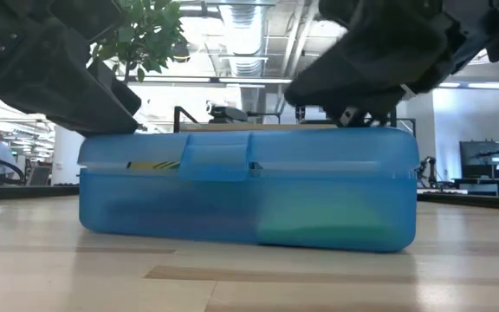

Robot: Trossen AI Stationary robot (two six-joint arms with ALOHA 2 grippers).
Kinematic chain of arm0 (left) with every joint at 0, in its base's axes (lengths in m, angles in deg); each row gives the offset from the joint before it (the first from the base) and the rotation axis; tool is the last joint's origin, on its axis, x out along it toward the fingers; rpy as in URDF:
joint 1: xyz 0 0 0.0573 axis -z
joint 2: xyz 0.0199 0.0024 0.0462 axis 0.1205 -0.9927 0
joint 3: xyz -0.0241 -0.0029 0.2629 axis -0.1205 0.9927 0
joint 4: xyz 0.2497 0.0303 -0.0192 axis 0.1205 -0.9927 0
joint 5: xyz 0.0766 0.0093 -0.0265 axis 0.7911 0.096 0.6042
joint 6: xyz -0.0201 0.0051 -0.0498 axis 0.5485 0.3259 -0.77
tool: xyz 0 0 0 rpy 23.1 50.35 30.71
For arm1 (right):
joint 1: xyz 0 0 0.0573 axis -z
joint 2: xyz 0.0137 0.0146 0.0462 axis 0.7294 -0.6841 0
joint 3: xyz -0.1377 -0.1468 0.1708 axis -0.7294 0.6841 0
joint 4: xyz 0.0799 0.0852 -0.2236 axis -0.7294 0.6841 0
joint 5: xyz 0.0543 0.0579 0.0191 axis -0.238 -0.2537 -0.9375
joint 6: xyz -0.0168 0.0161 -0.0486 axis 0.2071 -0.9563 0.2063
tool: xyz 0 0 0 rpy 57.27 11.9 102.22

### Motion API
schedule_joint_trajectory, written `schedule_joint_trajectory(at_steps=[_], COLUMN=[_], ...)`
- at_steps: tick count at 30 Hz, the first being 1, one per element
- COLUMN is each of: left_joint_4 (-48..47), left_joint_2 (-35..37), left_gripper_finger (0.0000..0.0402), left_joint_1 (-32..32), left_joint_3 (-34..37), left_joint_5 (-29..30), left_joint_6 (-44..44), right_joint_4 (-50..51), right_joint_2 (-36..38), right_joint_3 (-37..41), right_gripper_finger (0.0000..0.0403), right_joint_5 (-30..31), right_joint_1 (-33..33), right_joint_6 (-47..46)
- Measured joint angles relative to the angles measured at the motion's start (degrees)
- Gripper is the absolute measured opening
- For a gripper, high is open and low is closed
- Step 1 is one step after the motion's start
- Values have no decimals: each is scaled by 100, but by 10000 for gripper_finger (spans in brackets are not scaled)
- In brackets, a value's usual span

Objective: Pack school essentials
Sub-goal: Close the blue supply box

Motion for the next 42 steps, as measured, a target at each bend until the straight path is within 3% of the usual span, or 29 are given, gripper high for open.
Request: schedule_joint_trajectory(at_steps=[26,42], left_joint_4=[-302,-291], left_joint_2=[0,0], left_gripper_finger=[0,0], left_joint_1=[-7,-337], left_joint_3=[-11,-4], left_joint_5=[-69,-8], left_joint_6=[-263,-213], right_joint_4=[993,1509], right_joint_2=[13,39], right_joint_3=[-10,-16], right_gripper_finger=[6,6], right_joint_5=[21,-162], right_joint_1=[16,476], right_joint_6=[-508,-336])
